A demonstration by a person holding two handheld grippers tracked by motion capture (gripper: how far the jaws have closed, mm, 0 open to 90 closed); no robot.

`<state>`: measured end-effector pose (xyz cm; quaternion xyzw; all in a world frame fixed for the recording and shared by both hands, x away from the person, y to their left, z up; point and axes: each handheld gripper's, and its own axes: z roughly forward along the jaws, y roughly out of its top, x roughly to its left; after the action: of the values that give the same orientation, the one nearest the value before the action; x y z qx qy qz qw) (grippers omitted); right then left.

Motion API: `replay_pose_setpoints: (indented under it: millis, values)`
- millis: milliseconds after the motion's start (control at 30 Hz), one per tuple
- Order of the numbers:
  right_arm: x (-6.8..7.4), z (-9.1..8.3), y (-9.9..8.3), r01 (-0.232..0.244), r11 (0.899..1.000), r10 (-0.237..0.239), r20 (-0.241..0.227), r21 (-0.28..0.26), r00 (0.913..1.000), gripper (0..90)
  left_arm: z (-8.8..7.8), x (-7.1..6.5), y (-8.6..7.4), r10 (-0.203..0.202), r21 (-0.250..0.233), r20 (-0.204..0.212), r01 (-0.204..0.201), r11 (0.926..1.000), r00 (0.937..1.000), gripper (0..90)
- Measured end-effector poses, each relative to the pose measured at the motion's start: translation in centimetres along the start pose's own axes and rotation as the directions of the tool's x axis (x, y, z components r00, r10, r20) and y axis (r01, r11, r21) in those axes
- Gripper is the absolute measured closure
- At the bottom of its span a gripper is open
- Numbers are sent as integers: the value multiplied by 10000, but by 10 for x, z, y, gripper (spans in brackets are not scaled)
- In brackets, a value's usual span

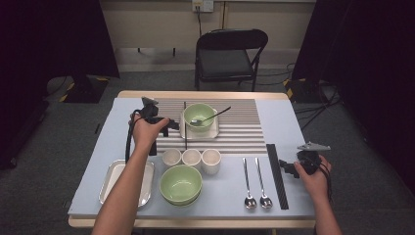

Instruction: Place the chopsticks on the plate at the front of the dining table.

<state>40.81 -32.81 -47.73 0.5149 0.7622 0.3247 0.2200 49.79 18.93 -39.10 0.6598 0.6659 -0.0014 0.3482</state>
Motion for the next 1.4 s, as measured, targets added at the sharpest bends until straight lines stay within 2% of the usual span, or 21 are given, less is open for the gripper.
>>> replay_pose_setpoints:
  millis: [167, 200, 267, 300, 567, 800, 933, 1000, 1133, 1400]
  values:
    - [0, 0, 0, 2, 10000, -2, -2, 0, 10000, 151, -4, 6, -3, -27, -6, 43, 28, 10000, 10000, 390]
    - [0, 0, 0, 14, 10000, -14, -4, 4, 10000, 151, -5, 7, -3, 87, 32, -56, -87, 10000, 9999, 390]
    - [0, 0, 0, 16, 10000, -16, -3, 3, 10000, 151, -6, 7, -4, 53, 3, -110, -53, 10000, 9999, 391]
    - [0, 0, 0, 21, 10000, -21, -1, 2, 10000, 151, -7, 9, -5, 24, -78, 80, -23, 10000, 10000, 389]
    - [0, 0, 0, 14, 10000, -14, -5, 10, 10000, 150, -12, 12, -8, 85, -99, 128, -84, 9999, 9999, 389]
    - [0, 0, 0, -2, 10000, 2, 4, 17, 10000, 150, -16, 11, -11, 114, -141, 205, -111, 9998, 9997, 389]
    - [0, 0, 0, -12, 10000, 12, -4, 31, 10000, 150, -18, 9, -12, 366, -105, 248, -363, 9993, 9990, 389]
    - [0, 0, 0, -2, 10000, 2, 0, 28, 10000, 150, -19, 8, -12, 352, -158, 185, -349, 9993, 9992, 387]
    - [0, 0, 0, -1, 10000, 1, -16, 14, 10000, 149, -21, 7, -15, 459, -178, 328, -453, 9988, 9984, 386]
    - [0, 0, 0, 48, 10000, -48, 2, 12, 10000, 149, -24, 11, -19, 552, -139, 397, -547, 9984, 9977, 386]
